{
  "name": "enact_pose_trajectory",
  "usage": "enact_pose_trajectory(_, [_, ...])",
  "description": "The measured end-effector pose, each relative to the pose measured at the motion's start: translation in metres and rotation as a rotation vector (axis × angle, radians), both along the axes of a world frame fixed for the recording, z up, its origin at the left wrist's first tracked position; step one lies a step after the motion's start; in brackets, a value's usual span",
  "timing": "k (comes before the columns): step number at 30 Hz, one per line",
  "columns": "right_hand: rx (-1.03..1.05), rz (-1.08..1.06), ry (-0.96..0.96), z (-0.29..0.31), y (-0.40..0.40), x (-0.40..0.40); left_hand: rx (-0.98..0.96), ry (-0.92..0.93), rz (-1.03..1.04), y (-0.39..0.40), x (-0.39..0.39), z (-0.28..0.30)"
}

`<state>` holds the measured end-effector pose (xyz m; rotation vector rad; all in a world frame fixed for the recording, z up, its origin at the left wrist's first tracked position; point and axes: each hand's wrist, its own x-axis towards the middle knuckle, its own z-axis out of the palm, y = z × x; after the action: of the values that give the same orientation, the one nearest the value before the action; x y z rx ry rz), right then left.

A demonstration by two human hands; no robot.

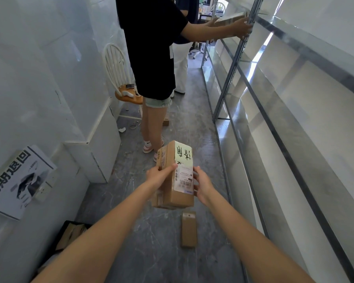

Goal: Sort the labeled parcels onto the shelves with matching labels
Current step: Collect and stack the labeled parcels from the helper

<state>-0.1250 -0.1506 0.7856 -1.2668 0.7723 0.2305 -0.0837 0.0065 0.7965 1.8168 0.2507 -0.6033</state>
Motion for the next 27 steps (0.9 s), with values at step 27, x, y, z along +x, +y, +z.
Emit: enact_pose_trajectory(27, [0.267, 0.279, -0.123, 0.015, -0.016, -0.005, -0.300, 0.260, -0.047, 0.010, 0.003, 0.008])
